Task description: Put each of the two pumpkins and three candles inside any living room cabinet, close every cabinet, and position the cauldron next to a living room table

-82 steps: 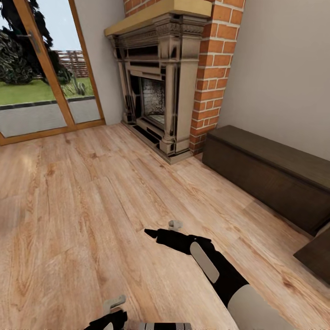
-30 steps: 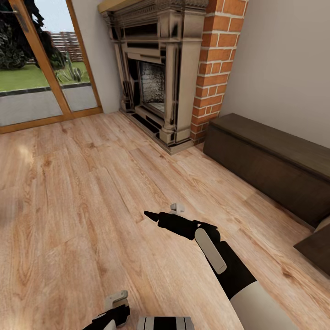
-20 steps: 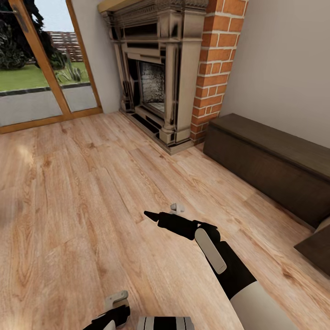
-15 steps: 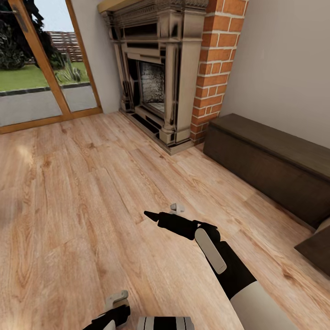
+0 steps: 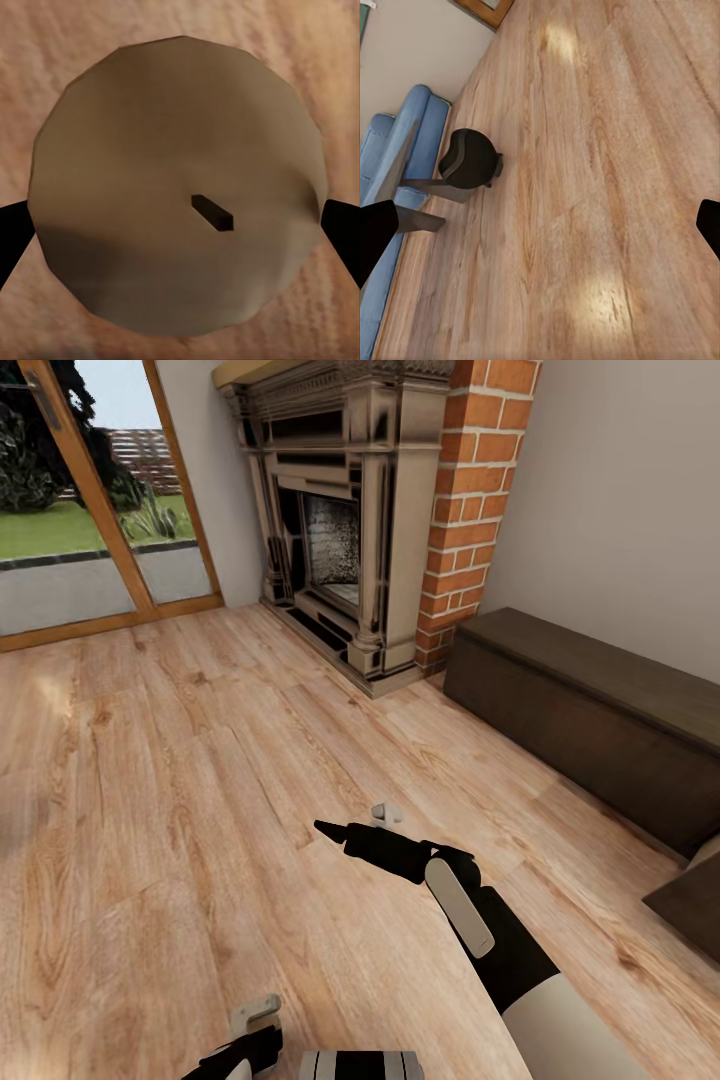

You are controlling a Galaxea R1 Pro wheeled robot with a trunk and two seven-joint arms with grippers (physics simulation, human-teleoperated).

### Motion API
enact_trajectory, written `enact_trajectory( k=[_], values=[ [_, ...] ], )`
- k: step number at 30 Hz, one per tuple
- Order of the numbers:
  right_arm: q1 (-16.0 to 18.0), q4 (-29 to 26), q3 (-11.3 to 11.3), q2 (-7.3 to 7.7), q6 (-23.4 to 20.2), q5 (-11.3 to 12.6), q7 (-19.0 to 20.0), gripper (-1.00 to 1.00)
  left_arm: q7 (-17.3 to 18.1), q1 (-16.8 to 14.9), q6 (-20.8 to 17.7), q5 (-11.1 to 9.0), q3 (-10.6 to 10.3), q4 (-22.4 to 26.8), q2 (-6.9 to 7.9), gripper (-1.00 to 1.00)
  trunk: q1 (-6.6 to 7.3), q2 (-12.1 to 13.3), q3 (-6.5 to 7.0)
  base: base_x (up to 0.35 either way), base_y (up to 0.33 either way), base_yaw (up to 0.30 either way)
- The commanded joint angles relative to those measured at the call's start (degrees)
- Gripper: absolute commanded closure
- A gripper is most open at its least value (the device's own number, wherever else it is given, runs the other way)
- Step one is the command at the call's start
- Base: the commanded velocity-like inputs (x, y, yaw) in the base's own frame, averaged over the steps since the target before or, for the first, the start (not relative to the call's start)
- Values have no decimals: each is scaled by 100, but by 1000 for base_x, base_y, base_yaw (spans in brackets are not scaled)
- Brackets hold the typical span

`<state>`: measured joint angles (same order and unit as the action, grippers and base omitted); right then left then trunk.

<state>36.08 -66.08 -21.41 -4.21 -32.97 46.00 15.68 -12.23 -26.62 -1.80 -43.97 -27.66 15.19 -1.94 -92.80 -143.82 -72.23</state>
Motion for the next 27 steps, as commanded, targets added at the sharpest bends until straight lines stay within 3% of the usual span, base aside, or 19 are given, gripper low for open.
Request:
enact_trajectory(
  k=[1,16,20,27],
  values=[
    [1,-1,5,-1,-26,14,5,-100,-271,-2,-19,20,-11,-183,9,100,0,-1,-4,0,0,0],
    [3,7,5,-1,-26,14,5,-100,-257,-2,-20,19,-8,-177,31,100,0,-1,-4,0,0,0],
    [4,8,5,-1,-26,14,5,-100,-255,-2,-21,20,-3,-179,35,100,10,5,85,0,0,0],
    [2,8,5,-1,-26,14,5,-100,-253,-2,-22,20,-3,-182,35,100,10,5,85,0,0,0]
  ],
)
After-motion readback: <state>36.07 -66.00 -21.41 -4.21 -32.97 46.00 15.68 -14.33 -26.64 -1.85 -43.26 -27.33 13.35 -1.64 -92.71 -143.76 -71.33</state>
